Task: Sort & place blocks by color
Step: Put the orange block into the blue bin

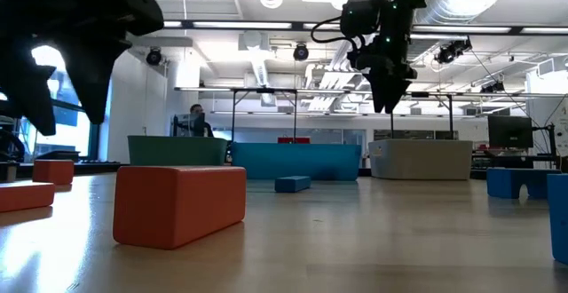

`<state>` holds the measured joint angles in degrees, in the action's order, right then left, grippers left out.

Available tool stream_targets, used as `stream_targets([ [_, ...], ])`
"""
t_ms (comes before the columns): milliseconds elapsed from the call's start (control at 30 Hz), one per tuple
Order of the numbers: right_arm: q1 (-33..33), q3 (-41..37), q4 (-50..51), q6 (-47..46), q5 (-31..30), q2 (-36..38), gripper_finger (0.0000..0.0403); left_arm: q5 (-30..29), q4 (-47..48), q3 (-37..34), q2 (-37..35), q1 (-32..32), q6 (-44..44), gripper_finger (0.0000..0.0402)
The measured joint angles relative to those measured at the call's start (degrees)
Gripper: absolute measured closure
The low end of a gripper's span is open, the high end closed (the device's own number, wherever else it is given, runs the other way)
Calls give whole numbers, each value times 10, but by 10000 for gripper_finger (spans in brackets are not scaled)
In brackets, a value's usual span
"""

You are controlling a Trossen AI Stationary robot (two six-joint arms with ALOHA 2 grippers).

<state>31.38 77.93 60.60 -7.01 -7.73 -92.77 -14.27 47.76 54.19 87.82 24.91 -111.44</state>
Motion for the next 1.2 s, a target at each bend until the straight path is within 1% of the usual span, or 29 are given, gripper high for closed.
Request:
stream_targets([
  [267, 0, 0, -2, 14, 0, 0, 167, 8, -39, 0, 44, 27, -56, 174],
  [433, 0, 0, -7, 21, 0, 0, 167, 22, -77, 0, 73, 38, -69, 174],
  [500, 0, 0, -7, 21, 0, 0, 167, 28, -107, 0, 88, 41, -69, 174],
  [600, 0, 0, -14, 21, 0, 0, 167, 37, -120, 5, 107, 45, -70, 174],
  [733, 0, 0, -22, 30, 2, 0, 167, 60, -106, 22, 132, 45, -69, 174],
  [933, 0, 0, -32, 30, 3, 0, 167, 69, -67, 54, 163, 46, -64, 177],
  [1033, 0, 0, -33, 30, 4, 0, 167, 89, -31, 74, 183, 46, -36, 196],
  [1200, 0, 0, -40, 30, 5, 0, 167, 91, -3, 86, 200, 46, 13, 259],
])
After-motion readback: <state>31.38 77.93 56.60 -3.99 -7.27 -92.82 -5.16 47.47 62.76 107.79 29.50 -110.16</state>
